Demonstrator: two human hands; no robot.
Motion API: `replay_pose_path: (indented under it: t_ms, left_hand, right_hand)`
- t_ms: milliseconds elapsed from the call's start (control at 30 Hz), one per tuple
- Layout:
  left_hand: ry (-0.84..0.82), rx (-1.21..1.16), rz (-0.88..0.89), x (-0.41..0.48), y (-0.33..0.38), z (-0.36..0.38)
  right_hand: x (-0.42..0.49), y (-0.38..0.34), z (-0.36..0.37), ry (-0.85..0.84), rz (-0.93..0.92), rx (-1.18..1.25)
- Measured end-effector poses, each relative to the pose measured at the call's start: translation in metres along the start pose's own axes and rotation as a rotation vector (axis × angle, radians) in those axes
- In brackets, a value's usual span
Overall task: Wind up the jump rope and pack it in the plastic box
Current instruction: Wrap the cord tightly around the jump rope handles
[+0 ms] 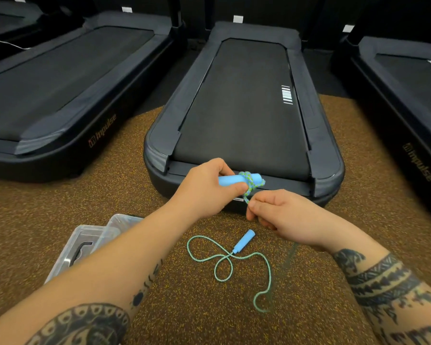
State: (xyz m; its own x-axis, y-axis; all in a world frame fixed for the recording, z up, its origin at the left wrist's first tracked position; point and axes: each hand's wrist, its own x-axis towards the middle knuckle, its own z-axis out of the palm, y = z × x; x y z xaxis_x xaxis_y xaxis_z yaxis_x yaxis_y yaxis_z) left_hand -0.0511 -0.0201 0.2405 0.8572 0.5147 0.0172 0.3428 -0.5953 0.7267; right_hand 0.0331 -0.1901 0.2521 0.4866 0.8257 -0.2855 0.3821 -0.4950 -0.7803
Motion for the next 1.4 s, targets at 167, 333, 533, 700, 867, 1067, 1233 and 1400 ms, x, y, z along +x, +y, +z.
replay_pose_path:
  t_ms: [167,333,533,700,867,1067,1233,1400]
  left_hand:
    - [-0.056,0.090,0.109,-0.004,-0.003,0.005]
    - [-0.210,0.124,0.263,-0.008,-0.005,0.004]
    - [-0.342,-0.143,0.346,-0.013,-0.003,-0.002]
    - [-0.301,-0.334,0.320,-0.016,0.003,-0.007]
    - [-0.177,-0.435,0.301,-0.009,0.001,-0.013]
    - [0.028,-0.243,0.267,-0.001,-0.010,-0.006]
    - [-0.010,-0.145,0.335,-0.001,-0.012,-0.005]
    - [0.053,-0.050,0.364,-0.003,-0.011,-0.006]
  right_hand:
    - [-0.001,-0.008,-0.004,0.082,-0.027,-0.231]
    - [-0.002,-0.009,-0.016,0.186,-0.130,-0.199]
    - [0.005,0.001,-0.025,0.329,-0.235,-0.041]
    - [0.010,0.010,-0.014,0.279,-0.047,0.346]
    - [0.012,0.014,0.002,0.166,-0.002,0.453]
    - [0.012,0.007,0.011,0.102,-0.045,0.353]
    - [0.011,0.002,0.010,0.133,-0.034,0.231]
    - [0.003,-0.004,-0.003,0.081,-0.031,0.156]
